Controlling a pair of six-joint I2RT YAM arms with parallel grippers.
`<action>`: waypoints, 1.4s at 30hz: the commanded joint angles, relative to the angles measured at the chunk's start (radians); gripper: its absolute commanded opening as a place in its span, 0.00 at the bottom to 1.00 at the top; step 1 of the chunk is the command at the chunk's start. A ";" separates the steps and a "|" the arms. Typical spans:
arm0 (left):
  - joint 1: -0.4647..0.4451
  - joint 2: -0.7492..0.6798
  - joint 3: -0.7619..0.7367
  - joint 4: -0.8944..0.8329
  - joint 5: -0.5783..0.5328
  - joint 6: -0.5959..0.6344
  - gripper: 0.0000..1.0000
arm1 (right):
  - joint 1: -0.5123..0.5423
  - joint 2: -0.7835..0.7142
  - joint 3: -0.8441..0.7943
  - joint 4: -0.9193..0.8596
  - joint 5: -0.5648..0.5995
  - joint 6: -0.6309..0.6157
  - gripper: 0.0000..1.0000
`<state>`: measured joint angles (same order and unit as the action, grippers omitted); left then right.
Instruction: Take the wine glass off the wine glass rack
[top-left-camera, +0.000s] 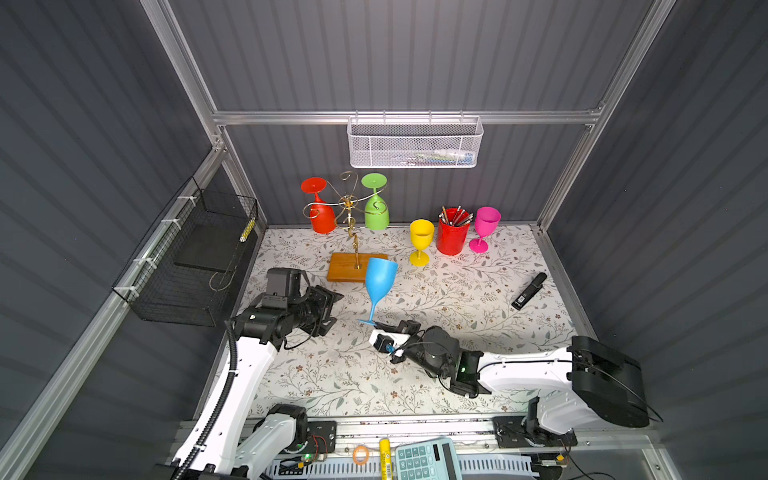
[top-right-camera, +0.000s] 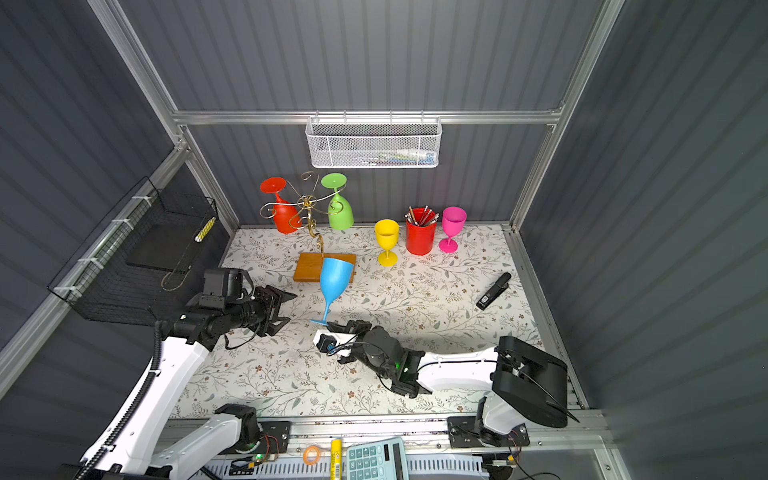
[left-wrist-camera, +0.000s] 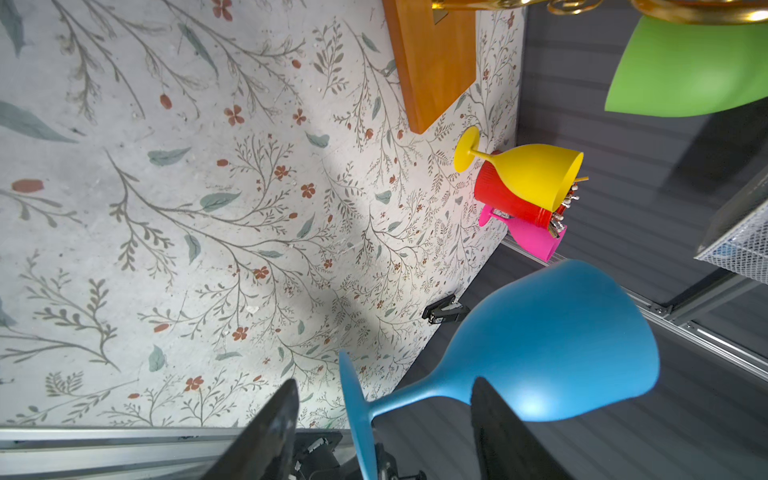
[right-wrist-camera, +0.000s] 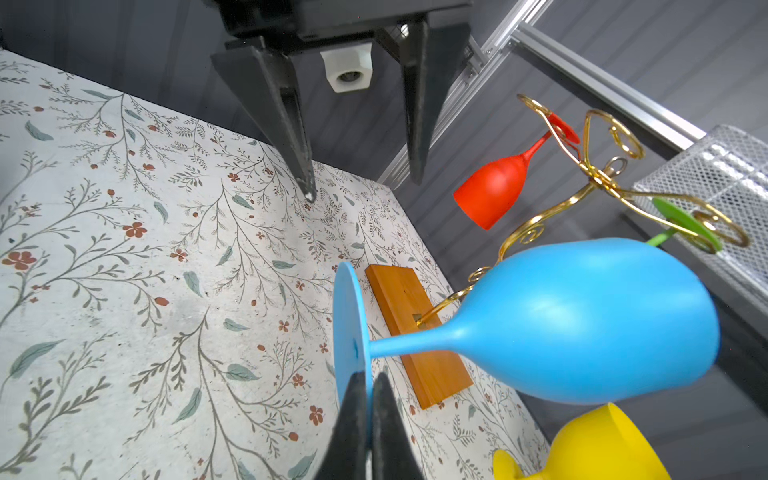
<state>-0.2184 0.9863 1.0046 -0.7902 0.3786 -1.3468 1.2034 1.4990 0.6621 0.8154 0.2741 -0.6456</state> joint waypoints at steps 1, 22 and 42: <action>-0.042 0.001 -0.022 0.028 -0.006 -0.071 0.62 | 0.010 0.012 0.035 0.074 0.043 -0.061 0.00; -0.157 0.031 -0.090 0.133 -0.073 -0.153 0.45 | 0.016 0.080 0.089 0.076 0.050 -0.111 0.00; -0.164 0.031 -0.165 0.174 -0.102 -0.173 0.00 | 0.018 0.090 0.087 0.088 0.065 -0.105 0.00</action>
<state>-0.3744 1.0233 0.8669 -0.5812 0.2958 -1.5410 1.2247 1.5925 0.7353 0.8463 0.3218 -0.7563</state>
